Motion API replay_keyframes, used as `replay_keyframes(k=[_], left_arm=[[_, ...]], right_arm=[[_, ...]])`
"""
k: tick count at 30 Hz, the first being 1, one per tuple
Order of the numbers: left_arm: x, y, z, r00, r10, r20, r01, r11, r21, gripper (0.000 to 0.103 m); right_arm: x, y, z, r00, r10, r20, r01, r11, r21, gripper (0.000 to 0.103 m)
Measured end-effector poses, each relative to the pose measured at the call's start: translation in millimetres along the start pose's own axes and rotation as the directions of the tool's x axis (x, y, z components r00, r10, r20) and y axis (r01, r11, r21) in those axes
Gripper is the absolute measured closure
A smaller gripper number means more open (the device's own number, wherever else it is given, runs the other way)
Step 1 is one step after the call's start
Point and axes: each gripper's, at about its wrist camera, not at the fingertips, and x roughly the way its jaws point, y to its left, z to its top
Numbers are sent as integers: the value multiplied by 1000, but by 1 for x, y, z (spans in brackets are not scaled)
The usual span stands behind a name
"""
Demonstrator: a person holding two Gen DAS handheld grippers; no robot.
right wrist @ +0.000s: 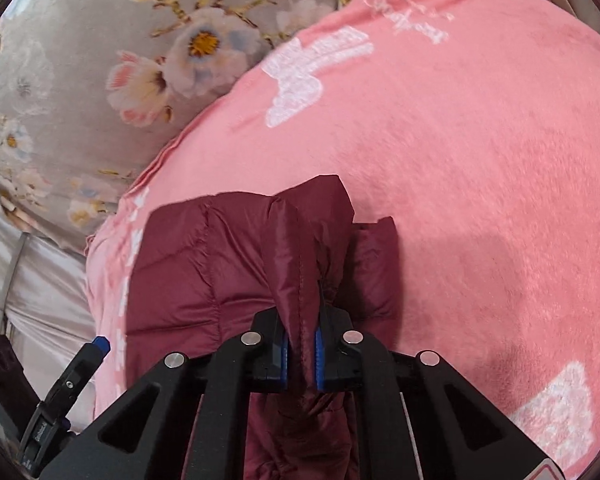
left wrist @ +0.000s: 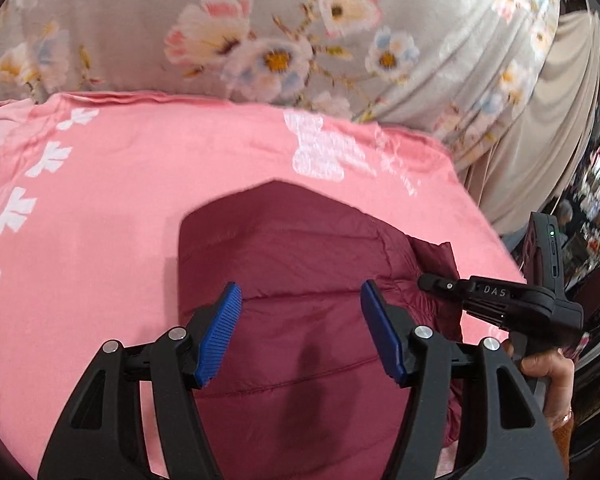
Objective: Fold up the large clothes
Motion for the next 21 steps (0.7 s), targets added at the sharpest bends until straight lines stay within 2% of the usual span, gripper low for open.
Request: replay_keyframes(k=[4,14,21], left_arm=[[32,-8,-12,996,38,-76,-37,999,23,46],[56,-17,-28,985,159,-74,-151,983,104,46],[60,-13,-33,980,185,-73,-177,978,109,46]], right_arm=[[3,-12,-4,1000,10,5,-10,1000,15,95],[15,-7,-20,999,-12,42,12,1000,-3,93],[6,13,-26,996,-20,89,24,999,-48,93]])
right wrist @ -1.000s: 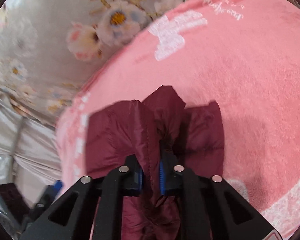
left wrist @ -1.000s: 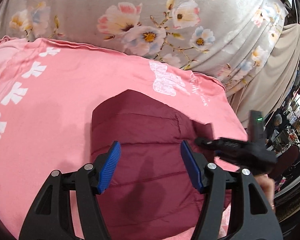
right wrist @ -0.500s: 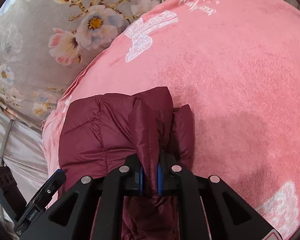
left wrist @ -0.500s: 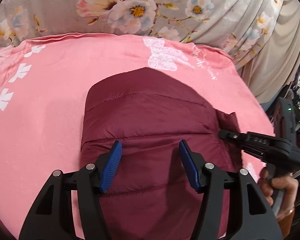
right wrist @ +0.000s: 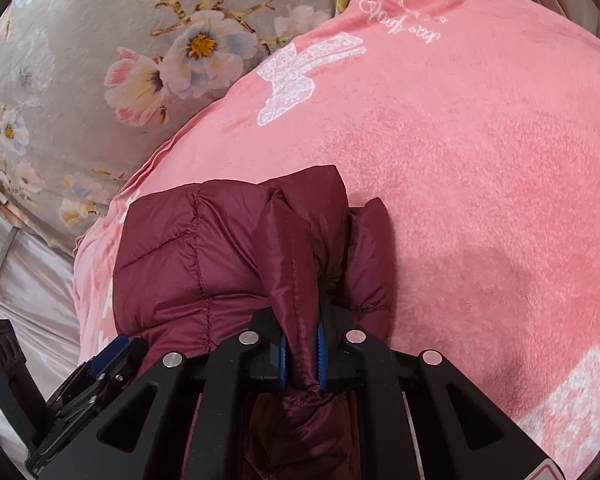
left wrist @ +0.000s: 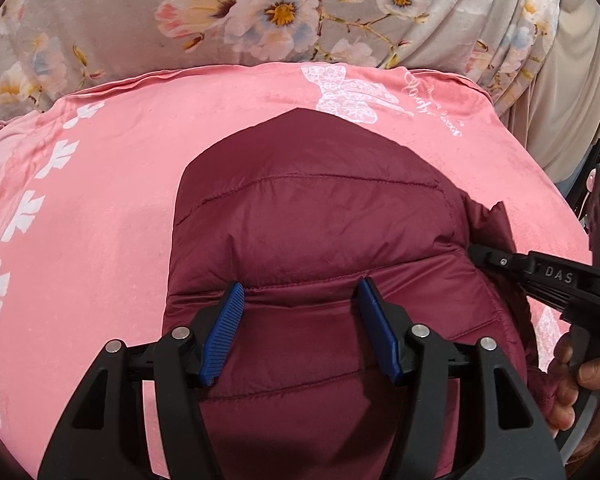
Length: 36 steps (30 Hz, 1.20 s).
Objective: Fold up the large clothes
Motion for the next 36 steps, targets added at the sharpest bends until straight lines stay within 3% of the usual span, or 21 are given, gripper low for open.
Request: replay_keyframes(k=[6,18,22,26,32,36], left_arm=[[1,17,-7,1000,3,4,-3,1000,-16,45],[9,19,-21,998,36,44,-36,999,7,44],[8,16,-21,997,51,56,-53,998,25,44],[-11,17,-19,998,52,38,-53,998,30,45],[-54,8,-30,999,-40,18,39,999,32,45],[-61,-4,-44,999,-46,-13,46,997,64,45]], right_arm=[[2,12,-1,999,38,-7,-39,999,-22,93],[27,-16,-19,993,116,-1,-115,990,79,92],[-8,0,-18,998,63,18,-63,997,39,79],[-59,19,-36,997,59,48,-56,996,-75,79],[-92,47,-86,1000,16,5,-14,974,-226,86],[-83,52,-114,991,-133,8,129,941,-312,90]])
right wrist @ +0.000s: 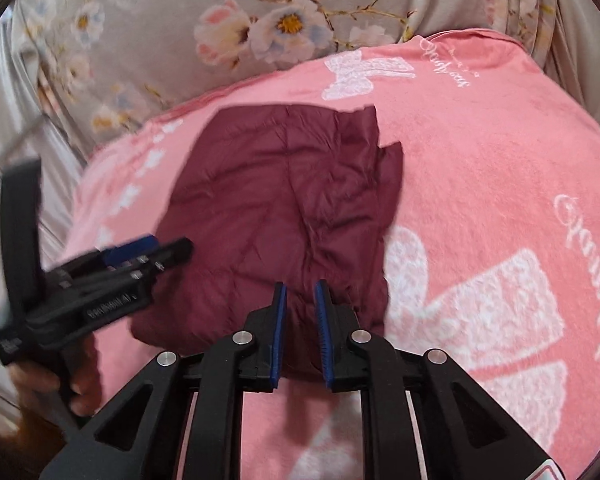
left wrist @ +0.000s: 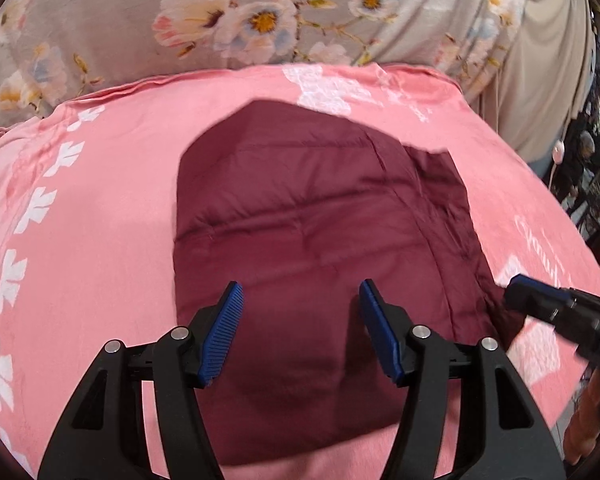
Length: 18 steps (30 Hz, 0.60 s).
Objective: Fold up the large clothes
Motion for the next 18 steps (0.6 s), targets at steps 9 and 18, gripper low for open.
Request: replay_keyframes(k=[9,18], left_arm=[[14,-3,-16,998,48,-34,-48,999,7,43],[26,-9,-24,996,81,-43,-81,997,17,42]], right_arm=[[38,-19,-29,998,-27,-54,30,998,51,96],[50,-22,-41,999,-24,-31,26,998,63,97]])
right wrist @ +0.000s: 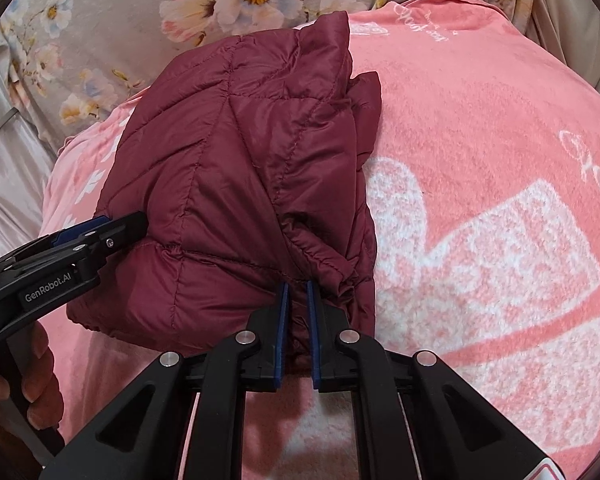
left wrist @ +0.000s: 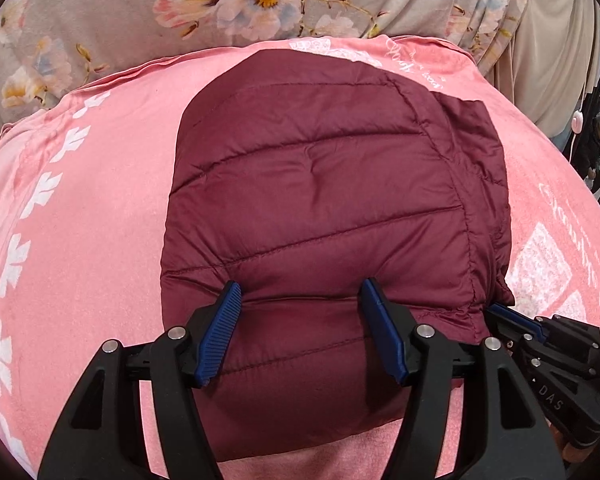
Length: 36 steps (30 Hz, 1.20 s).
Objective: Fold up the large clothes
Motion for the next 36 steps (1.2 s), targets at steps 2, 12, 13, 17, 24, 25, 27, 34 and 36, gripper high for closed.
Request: replay_keyframes(k=[2,12,13,17,24,25,27,34,36], left_arm=[[2,-2,-2,1000,11,1,-11,1000,4,42],[0,5,-2,1000,-18,7,19,999,-27,42],[-4,10,2,999,-44,6,44,998,-51,42],[-19,51,27,991,-133,34,137,970,-200,20],[2,96,65,992,-127,24,128,928,-350,11],[6,98,68,991,-131,14,127,924,-361,11],[20,101,73,990,-139,-1,128,915,-382,11],[60,104,72,979,-200,-44,160,882,-443,8],[65,101,71,978,-206,-45,166,884,-438,7]], right_arm=[[1,2,-1,1000,-9,9,9,1000,-11,97],[-32,-15,23,988,151,41,-155,977,147,72],[-39,-19,31,983,171,67,-179,970,161,66],[-52,-33,72,976,154,153,-184,961,209,42],[-1,-43,110,990,110,87,-132,940,314,37],[7,-44,111,992,101,73,-119,939,323,37],[24,-49,110,995,82,52,-95,932,351,37],[61,-61,99,988,152,34,-152,897,415,27],[63,-59,98,987,151,45,-157,903,400,25]])
